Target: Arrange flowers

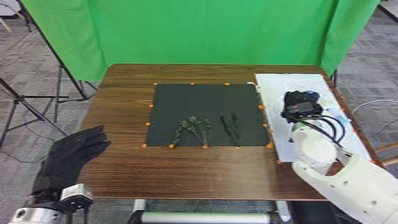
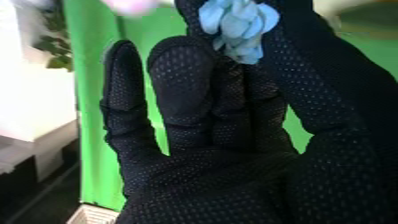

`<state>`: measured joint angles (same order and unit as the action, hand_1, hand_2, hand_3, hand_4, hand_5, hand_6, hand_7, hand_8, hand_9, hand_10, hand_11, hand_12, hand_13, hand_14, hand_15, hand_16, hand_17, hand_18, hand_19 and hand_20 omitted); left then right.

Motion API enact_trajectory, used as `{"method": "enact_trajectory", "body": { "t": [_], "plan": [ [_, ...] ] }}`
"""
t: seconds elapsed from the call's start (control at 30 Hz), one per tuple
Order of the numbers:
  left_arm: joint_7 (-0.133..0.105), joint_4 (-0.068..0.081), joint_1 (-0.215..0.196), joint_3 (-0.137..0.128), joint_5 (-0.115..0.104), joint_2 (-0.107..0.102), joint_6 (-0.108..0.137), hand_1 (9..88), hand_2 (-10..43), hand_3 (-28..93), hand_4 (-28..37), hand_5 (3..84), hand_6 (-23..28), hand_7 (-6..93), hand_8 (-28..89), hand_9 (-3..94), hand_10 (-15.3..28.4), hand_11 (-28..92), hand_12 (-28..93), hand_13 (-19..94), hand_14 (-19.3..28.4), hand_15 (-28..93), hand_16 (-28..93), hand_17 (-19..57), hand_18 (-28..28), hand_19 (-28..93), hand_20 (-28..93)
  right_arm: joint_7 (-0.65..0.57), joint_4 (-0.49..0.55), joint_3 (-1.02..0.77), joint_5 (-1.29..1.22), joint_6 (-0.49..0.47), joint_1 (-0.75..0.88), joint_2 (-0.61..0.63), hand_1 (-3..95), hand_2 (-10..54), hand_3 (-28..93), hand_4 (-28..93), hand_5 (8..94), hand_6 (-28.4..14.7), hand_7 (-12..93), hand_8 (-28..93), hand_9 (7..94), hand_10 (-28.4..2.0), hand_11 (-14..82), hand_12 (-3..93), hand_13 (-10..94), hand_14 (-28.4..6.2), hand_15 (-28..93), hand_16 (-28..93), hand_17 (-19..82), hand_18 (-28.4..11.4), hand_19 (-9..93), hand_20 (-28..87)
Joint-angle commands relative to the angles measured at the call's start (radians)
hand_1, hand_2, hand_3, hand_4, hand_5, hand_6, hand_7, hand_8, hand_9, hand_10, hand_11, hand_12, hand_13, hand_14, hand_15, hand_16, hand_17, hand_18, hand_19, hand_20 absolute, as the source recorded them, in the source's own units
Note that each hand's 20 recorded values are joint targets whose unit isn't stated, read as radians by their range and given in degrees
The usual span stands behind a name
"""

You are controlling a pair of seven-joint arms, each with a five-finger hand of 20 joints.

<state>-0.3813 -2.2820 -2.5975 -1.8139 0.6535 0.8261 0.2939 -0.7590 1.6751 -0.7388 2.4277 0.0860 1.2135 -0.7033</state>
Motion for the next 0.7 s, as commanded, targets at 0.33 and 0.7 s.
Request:
{"method": "enact_trajectory", "body": {
  "t": [0.33, 0.7],
  "plan": [
    [-0.009, -0.029, -0.076, -0.052, -0.008, 0.011, 0.018, 27.9, 4.9, 79, -16.5, 45.2, 13.6, 17.1, -10, 37.8, 21.9, 34, 9, 25, 28.4, 64, -14, -9.1, 23.0, 61, 12, 0.208, 0.232, 0.117, -0.107, -0.014, -0.293, -0.096, 56.6, -9.5, 76, -28, 68.0, 1.0, 51, 5, 87.2, -6.6, 19.8, 41.1, 73, -4.0, 66, 35, 26, -22.5, 80, 24],
    [-0.007, -0.026, -0.094, -0.079, -0.017, 0.027, 0.016, 27.9, 4.8, 79, -16.4, 45.2, 13.6, 17.1, -10, 37.8, 21.9, 34, 9, 25, 28.4, 64, -14, -9.1, 23.0, 61, 12, 0.342, 0.194, 0.248, -0.102, -0.056, -0.353, -0.339, 56.3, -9.5, 76, -28, 67.3, 1.5, 52, 5, 86.8, -6.0, 19.7, 41.7, 72, -3.2, 65, 36, 25, -21.7, 79, 25]
  ]
}}
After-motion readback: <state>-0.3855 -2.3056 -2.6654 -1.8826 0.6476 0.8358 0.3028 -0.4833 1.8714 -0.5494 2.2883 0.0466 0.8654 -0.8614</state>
